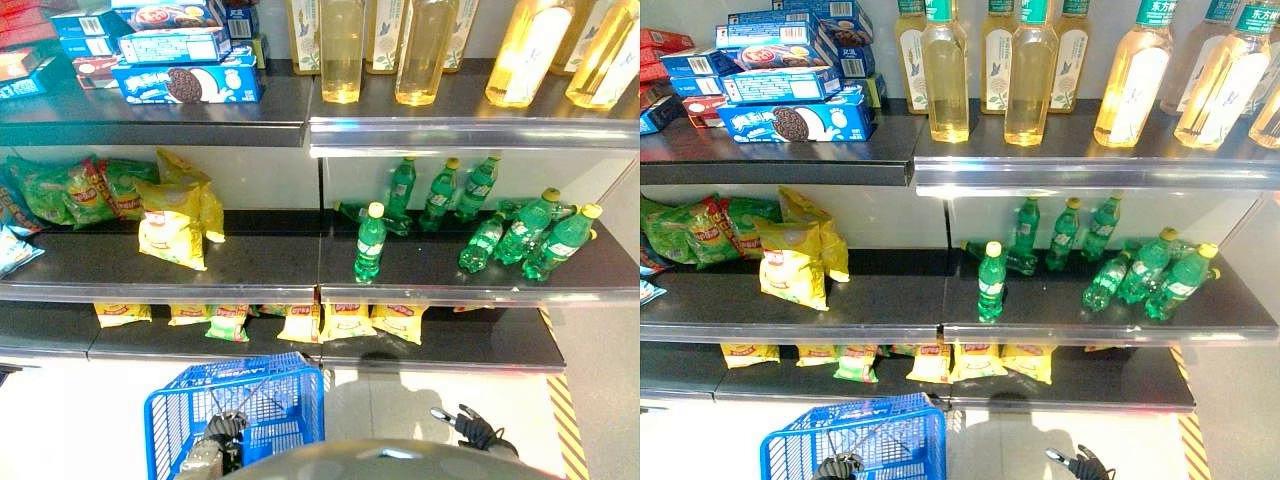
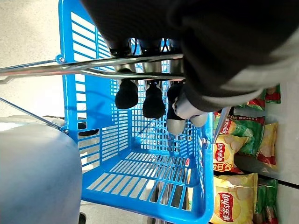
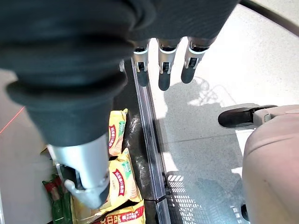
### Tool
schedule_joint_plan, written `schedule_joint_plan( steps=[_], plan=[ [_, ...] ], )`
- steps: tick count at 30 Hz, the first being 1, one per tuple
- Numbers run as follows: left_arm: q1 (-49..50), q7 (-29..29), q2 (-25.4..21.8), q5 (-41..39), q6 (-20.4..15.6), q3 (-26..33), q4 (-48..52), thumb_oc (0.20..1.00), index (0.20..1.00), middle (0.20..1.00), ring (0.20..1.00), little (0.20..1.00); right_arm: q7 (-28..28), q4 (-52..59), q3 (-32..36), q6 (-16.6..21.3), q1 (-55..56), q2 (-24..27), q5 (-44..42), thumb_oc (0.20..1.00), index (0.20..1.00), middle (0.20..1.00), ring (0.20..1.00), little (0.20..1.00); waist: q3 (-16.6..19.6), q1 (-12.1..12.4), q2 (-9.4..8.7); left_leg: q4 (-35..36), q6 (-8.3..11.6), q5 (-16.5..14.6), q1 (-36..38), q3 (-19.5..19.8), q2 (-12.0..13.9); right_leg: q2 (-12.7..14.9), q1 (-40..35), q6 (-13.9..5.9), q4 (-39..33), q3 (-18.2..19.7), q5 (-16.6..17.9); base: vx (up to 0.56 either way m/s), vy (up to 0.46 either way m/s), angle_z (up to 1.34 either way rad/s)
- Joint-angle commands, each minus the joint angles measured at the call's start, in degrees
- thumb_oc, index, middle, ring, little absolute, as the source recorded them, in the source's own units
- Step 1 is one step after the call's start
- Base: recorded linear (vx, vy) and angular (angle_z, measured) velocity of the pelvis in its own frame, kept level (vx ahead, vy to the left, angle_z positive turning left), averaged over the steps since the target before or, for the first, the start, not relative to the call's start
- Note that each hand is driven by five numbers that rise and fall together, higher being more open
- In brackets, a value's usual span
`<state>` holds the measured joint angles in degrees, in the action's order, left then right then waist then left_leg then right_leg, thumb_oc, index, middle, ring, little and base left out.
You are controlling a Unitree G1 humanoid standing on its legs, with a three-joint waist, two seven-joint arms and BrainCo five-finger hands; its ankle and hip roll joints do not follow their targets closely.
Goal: Pick up the snacks into the basket
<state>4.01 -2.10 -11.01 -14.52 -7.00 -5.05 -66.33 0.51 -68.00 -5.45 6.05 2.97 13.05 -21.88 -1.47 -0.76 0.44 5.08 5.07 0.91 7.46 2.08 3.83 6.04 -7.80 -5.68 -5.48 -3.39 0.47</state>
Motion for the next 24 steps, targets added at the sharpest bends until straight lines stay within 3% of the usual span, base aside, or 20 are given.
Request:
schedule_joint_plan(
  steps=[1,10,12,13,15,20,24],
  plan=[
    [-2.8,1.1,0.8,-0.6,-0.9,0.1,-3.3,0.200,0.200,0.200,0.200,0.200,-0.1,-2.3,-1.7,1.6,-4.5,0.4,1.4,1.000,1.000,1.000,1.000,1.000,-1.2,-0.3,-1.43,-0.1,-3.31,-4.4,0.4,-0.3,-2.5,0.3,0.7,-1.75,2.5,0.2,-2.3,0.00,0.000,0.00],
    [-2.9,0.9,0.6,-1.3,-0.9,0.6,-3.0,0.200,0.200,0.200,0.200,0.200,0.7,0.1,-1.4,2.4,-4.6,0.8,1.0,1.000,1.000,1.000,1.000,1.000,-1.3,-0.2,-1.53,-0.1,-3.34,-4.3,0.2,-0.2,-2.5,0.3,1.0,-1.81,2.6,0.2,-2.2,0.00,0.000,0.00],
    [-2.6,0.4,0.4,-1.3,-1.2,0.8,-1.9,0.200,0.200,0.200,0.200,0.200,1.4,5.8,-1.6,3.3,-4.6,1.7,1.4,1.000,1.000,1.000,1.000,1.000,-1.5,-0.2,-1.57,-0.1,-3.32,-4.2,0.1,-0.2,-2.5,0.3,1.2,-1.84,2.8,0.2,-2.2,0.00,0.000,0.00],
    [-2.0,0.0,0.1,-1.4,-1.4,1.3,0.5,0.200,0.200,0.200,0.200,0.200,2.7,16.3,-0.8,4.8,-4.0,3.1,0.9,1.000,1.000,1.000,1.000,1.000,-1.8,-0.4,-1.58,-0.1,-3.32,-4.1,0.0,-0.3,-2.5,0.3,1.4,-1.95,2.9,0.3,-2.1,-0.03,0.013,-0.04],
    [-1.4,-0.5,-0.2,-2.3,-2.3,1.6,3.5,0.200,0.200,0.200,0.200,0.200,3.1,26.6,1.0,7.1,-2.2,3.9,-1.5,1.000,1.000,1.000,1.000,1.000,-2.1,-0.6,-1.58,-0.1,-3.34,-4.0,-0.2,-0.5,-2.6,0.4,1.9,-2.09,3.1,0.6,-2.1,-0.03,0.012,-0.14],
    [-0.8,-1.3,-1.1,-4.9,-3.9,2.2,11.7,0.200,0.200,0.200,0.200,0.200,5.2,39.4,4.9,9.8,-1.2,5.9,-0.1,1.000,1.000,1.000,1.000,1.000,-2.4,-0.7,-1.59,-0.1,-3.45,-3.9,-0.8,-0.7,-2.6,0.6,2.5,-2.41,3.2,0.6,-1.8,-0.01,0.005,-0.04],
    [-0.9,-1.7,-1.8,-6.4,-4.6,2.5,16.6,0.200,0.200,0.200,0.200,0.200,6.7,43.1,6.4,10.9,-1.9,6.0,0.9,1.000,1.000,1.000,1.000,1.000,-2.5,-0.5,-1.71,-0.1,-3.47,-3.8,-0.9,-0.6,-2.7,0.6,2.5,-2.45,3.1,0.4,-1.7,0.00,0.000,0.00]
  ],
)
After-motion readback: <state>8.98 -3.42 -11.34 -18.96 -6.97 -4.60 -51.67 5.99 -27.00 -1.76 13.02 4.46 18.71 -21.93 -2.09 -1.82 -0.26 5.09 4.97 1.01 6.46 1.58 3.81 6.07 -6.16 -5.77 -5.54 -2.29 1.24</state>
